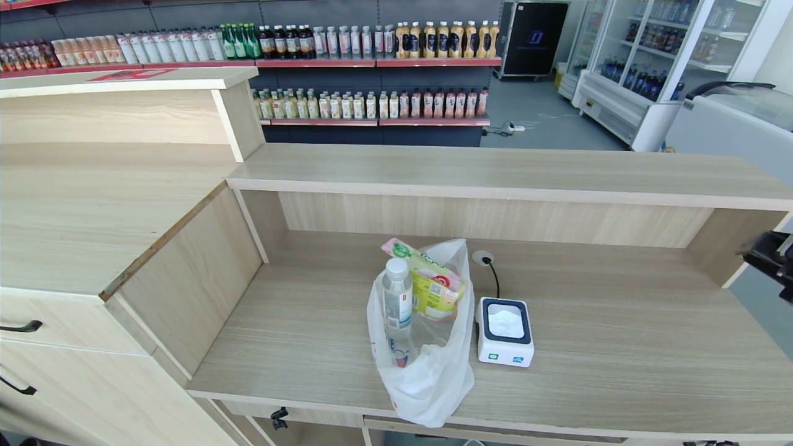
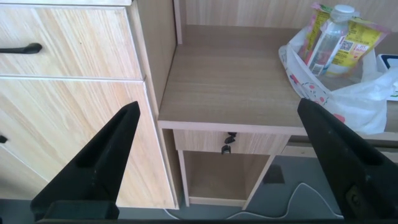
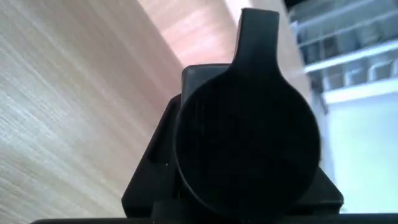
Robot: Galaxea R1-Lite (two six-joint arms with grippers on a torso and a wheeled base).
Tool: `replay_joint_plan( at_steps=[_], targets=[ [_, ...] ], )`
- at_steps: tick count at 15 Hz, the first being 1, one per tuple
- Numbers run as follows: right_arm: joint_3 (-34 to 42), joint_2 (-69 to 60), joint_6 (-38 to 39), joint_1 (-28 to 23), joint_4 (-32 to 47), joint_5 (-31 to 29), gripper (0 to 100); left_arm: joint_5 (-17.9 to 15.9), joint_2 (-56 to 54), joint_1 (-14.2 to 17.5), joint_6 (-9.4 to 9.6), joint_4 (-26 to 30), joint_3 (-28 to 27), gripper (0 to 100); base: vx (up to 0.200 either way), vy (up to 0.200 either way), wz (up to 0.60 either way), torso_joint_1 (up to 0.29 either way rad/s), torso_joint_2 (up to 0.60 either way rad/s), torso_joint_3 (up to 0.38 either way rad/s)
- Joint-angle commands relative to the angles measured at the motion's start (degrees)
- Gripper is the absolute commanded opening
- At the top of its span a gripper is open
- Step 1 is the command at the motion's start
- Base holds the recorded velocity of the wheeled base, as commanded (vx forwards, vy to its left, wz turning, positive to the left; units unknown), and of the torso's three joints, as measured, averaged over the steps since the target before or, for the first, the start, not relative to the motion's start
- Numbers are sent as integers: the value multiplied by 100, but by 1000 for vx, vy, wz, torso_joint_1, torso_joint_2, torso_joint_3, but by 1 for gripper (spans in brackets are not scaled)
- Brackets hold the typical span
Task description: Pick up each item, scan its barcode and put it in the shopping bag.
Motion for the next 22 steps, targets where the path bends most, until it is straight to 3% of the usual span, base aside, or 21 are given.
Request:
replay_joint_plan(
  at_steps=[1, 5, 7, 8, 10, 15, 19, 22],
  targets=[
    [802, -1984, -1421, 1286, -362, 199, 0, 0, 6, -2, -1, 0, 0, 100, 0, 0, 0, 0, 0, 0],
    [1347, -3206, -3425, 2860, -450, 102, 0, 0, 6, -2, -1, 0, 0, 100, 0, 0, 0, 0, 0, 0],
    [1382, -3487, -4840, 3510, -450, 102, 0, 0, 6, -2, -1, 0, 0, 100, 0, 0, 0, 0, 0, 0],
    [1382, -3513, -5104, 3668, -450, 111, 0, 0, 6, -2, -1, 0, 0, 100, 0, 0, 0, 0, 0, 0],
    [1408, -3759, -6150, 4530, -301, 67, 0, 0, 6, -2, -1, 0, 0, 100, 0, 0, 0, 0, 0, 0],
    [1373, -3680, -6923, 5945, -72, -91, 0, 9, 6, -2, -1, 0, 0, 100, 0, 0, 0, 0, 0, 0],
    [1321, -3513, -7081, 6674, 112, -882, 0, 0, 6, -2, -1, 0, 0, 100, 0, 0, 0, 0, 0, 0],
    [1215, -3346, -7108, 7175, 657, -988, 0, 0, 6, -2, -1, 0, 0, 100, 0, 0, 0, 0, 0, 0]
  ],
)
